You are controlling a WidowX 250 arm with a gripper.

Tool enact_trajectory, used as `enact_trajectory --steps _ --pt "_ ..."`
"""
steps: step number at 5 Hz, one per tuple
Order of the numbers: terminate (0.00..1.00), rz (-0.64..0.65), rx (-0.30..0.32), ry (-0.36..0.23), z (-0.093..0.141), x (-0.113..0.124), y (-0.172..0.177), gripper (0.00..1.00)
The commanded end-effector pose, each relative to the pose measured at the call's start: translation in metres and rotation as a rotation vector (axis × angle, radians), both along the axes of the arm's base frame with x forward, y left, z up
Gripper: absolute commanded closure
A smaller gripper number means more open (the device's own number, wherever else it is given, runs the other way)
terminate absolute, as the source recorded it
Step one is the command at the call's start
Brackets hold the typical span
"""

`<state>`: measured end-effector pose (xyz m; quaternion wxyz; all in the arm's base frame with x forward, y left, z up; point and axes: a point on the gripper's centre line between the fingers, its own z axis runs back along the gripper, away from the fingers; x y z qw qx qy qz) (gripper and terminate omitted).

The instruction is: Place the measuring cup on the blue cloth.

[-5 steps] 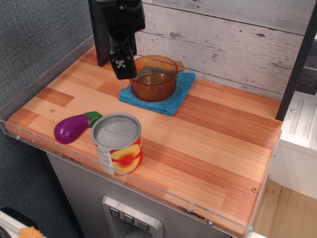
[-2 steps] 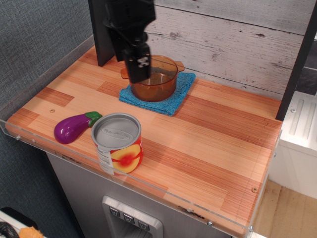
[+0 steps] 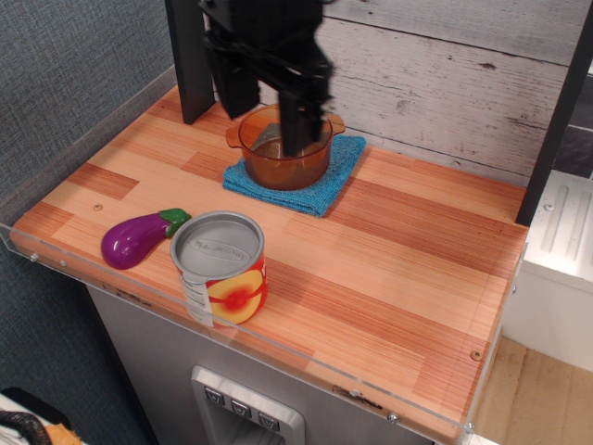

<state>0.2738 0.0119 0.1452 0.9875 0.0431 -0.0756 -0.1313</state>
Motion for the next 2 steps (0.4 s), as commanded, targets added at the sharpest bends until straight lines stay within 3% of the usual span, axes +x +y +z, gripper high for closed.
enact_trajectory --steps 1,2 --pt "0.00 0.101 0.019 -0.048 0.0262 0.0011 -0.0077 0.00" --pt "1.00 0.101 0.019 -0.048 0.0262 0.0011 -0.0077 0.00"
